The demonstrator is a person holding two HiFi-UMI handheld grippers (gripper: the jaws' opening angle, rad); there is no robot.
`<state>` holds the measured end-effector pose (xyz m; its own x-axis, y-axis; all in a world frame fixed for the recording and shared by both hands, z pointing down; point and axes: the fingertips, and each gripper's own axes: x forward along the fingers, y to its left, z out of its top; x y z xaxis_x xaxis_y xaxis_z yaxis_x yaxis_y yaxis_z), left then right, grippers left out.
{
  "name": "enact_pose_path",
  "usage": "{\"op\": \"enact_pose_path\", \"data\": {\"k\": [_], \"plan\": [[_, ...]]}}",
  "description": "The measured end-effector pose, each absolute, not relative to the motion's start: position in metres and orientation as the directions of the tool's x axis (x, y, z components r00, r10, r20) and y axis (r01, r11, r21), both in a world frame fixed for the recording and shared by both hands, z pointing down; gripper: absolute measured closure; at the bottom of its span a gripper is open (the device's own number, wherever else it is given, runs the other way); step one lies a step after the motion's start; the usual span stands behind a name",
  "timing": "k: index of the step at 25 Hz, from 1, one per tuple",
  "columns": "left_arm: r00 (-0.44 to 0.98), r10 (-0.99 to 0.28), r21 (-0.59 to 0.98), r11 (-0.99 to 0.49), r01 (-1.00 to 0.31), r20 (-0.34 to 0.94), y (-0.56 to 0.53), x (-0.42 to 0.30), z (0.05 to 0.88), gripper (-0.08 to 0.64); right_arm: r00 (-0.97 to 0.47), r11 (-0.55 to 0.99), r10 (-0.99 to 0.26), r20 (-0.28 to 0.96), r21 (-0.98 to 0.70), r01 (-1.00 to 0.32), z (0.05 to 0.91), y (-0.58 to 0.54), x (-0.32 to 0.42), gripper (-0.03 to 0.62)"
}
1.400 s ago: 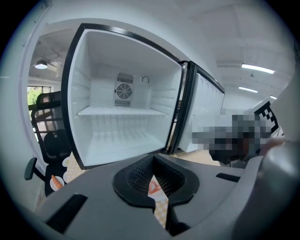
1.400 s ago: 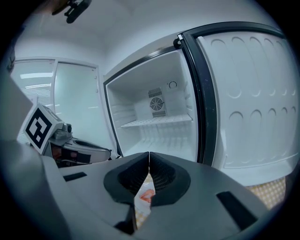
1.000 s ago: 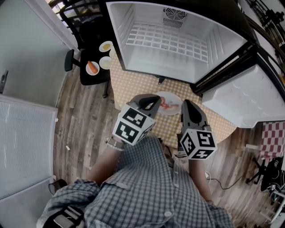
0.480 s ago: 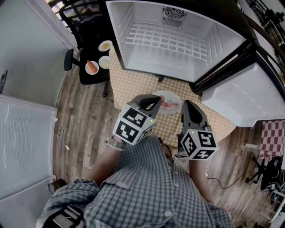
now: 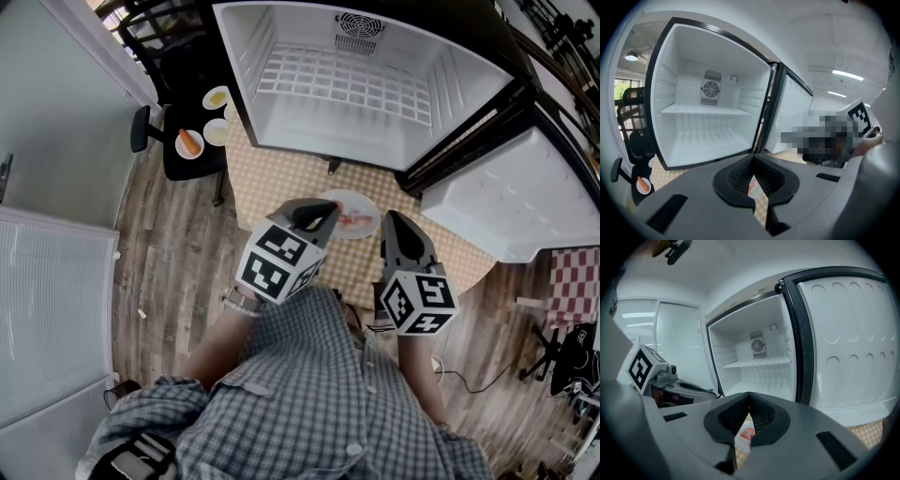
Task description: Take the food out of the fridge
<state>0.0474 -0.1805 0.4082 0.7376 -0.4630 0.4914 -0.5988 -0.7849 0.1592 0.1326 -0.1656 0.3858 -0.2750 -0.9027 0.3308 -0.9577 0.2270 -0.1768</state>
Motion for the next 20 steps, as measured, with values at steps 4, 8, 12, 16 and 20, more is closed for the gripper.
{"op": "enact_pose_path", "data": {"k": [4,8,12,16,20], "plan": [[0.743,-0.451,0.164,-0.792,-0.589,0.494,-0.1807,0.0517,0.4103,0.554,-0.267,0.216,-0.904,0.334,-0.181,-0.96,0.388,-0.1648,0.1369,0.583],[0.745,-0.448,0.17,-0.791,-0.588,0.495,-0.1814,0.0519,0.4116,0.554,-0.265,0.214,-0.904,0.336,-0.182,-0.96,0.3891,-0.1659,0.1373,0.583],[0.744,-0.45,0.178,-0.785,-0.593,0.494,-0.1837,0.0495,0.4119,0.554,-0.274,0.224,-0.9,0.339,-0.181,-0.958,0.3893,-0.1683,0.1334,0.583],[0.745,-0.45,0.181,-0.784,-0.594,0.493,-0.186,0.0487,0.4121,0.554,-0.279,0.228,-0.897,0.343,-0.182,-0.957,0.3912,-0.1699,0.1311,0.583],[0.744,-0.449,0.181,-0.785,-0.593,0.495,-0.1883,0.0482,0.4128,0.554,-0.281,0.229,-0.896,0.345,-0.183,-0.956,0.3921,-0.1729,0.1305,0.583]]}}
